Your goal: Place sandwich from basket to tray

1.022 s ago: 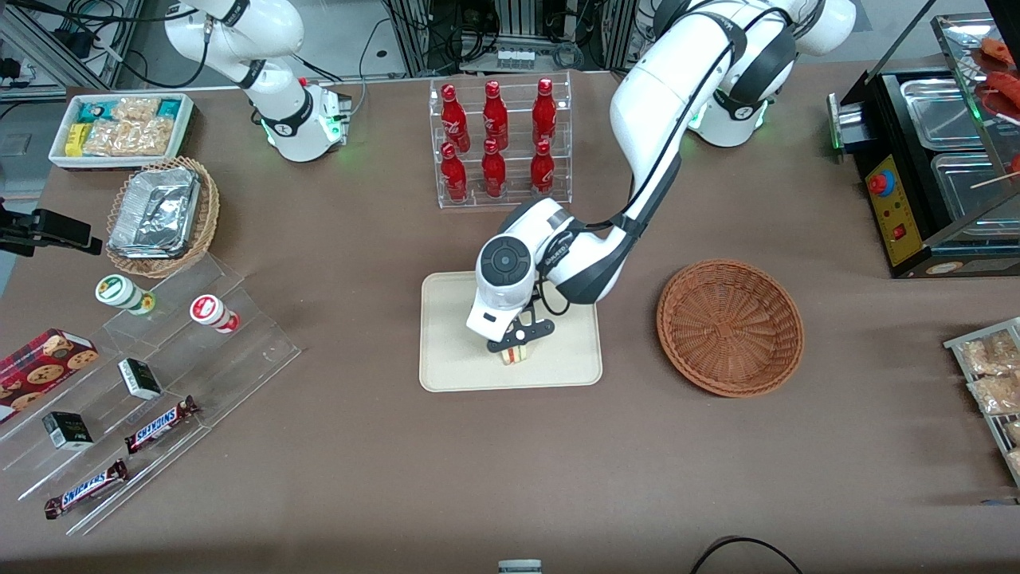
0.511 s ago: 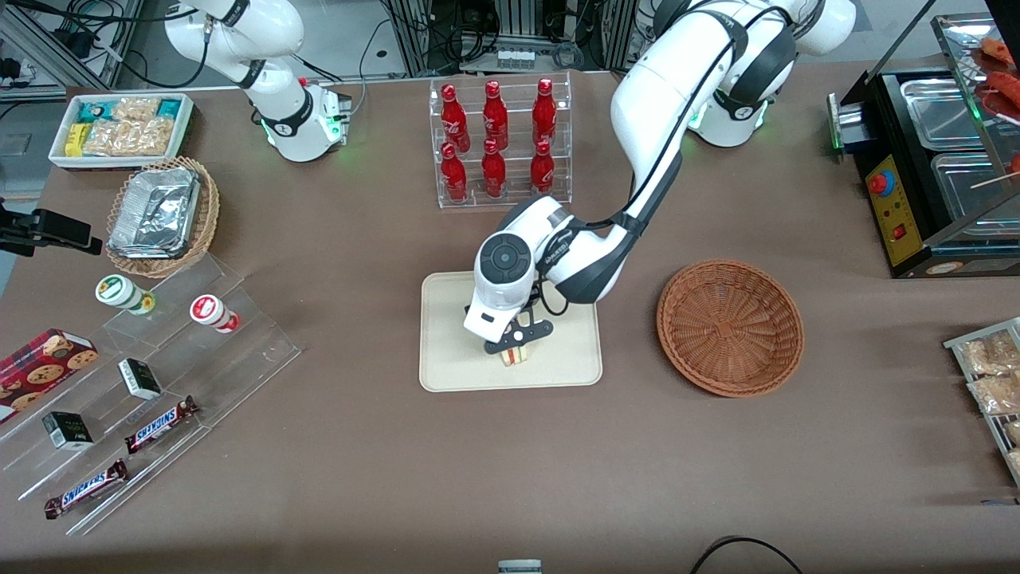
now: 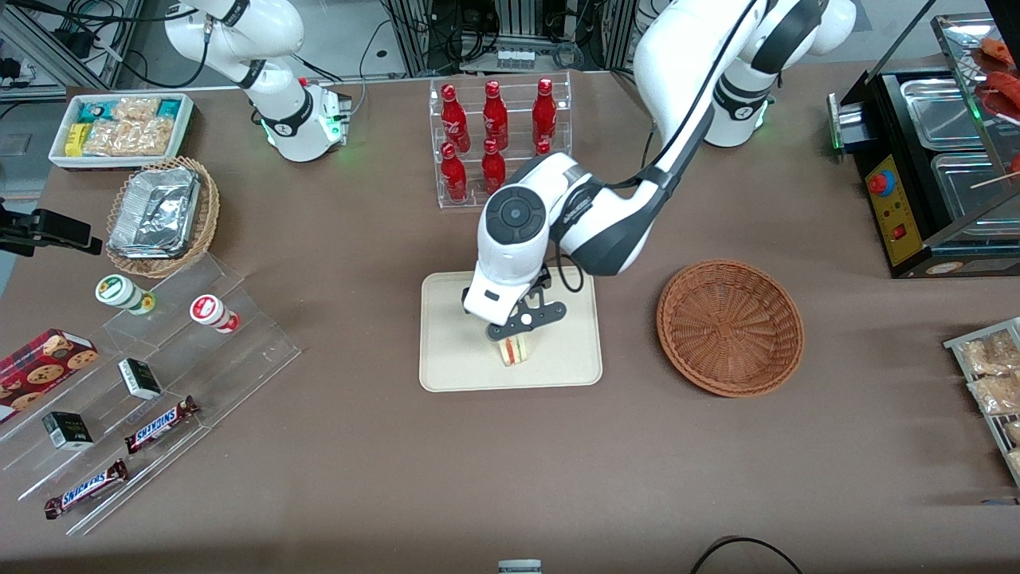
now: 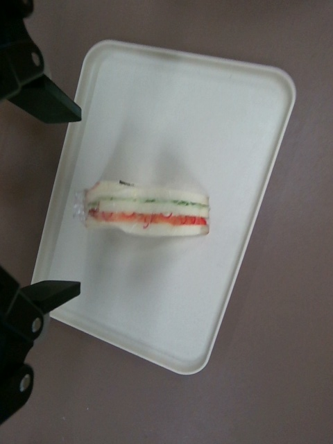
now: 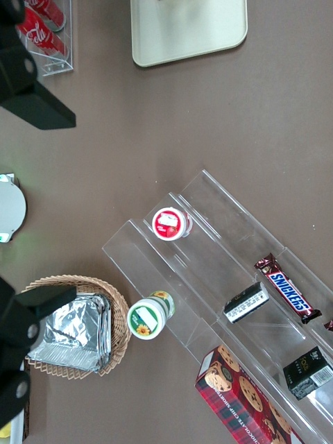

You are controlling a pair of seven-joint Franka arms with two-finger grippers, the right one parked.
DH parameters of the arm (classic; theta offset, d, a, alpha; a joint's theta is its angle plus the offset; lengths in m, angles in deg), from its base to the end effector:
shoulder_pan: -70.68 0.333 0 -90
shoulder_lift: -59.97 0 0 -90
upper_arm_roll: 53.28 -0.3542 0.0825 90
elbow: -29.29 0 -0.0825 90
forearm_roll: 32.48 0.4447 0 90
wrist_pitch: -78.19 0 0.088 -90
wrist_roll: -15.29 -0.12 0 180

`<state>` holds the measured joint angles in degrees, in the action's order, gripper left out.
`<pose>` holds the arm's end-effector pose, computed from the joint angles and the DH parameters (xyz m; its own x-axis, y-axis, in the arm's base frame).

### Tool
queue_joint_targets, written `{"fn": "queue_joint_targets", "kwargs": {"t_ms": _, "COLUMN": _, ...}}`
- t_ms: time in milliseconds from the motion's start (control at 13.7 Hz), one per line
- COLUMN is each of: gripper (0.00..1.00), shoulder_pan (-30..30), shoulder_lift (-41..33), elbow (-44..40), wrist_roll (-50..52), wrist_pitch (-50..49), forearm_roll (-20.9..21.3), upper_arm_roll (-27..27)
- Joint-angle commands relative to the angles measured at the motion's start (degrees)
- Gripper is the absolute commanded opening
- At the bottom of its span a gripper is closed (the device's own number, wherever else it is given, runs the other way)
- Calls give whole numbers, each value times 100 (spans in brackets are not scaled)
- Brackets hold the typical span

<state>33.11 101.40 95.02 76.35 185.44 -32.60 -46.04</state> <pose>0.6117 -0.5661 0.3749 0.9486 0.3082 -0.0721 0.3119 -0.9490 0.0461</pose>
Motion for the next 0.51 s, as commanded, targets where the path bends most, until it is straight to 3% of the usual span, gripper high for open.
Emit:
{"fn": "queue_joint_targets", "kwargs": {"t_ms": 0, "gripper": 100, "shoulder_pan": 180, "shoulder_lift": -249, "elbow": 98, "wrist_roll": -603, "wrist_pitch": -300, "forearm_roll": 362, "upper_arm_roll": 6}}
{"fn": "queue_joint_targets", "kwargs": {"t_ms": 219, "gripper": 100, "shoulder_pan": 617, "shoulder_lift": -521, "elbow": 220, "wrist_roll": -814, "wrist_pitch": -503, "forearm_roll": 363, "upper_arm_roll": 24}}
{"fn": "queue_joint_targets", "kwargs": {"t_ms": 438, "gripper": 100, "shoulder_pan": 1092, "shoulder_lift": -1179, "elbow": 983, "wrist_roll": -1656, "wrist_pitch": -521, "forearm_roll": 310, "upper_arm_roll": 32}}
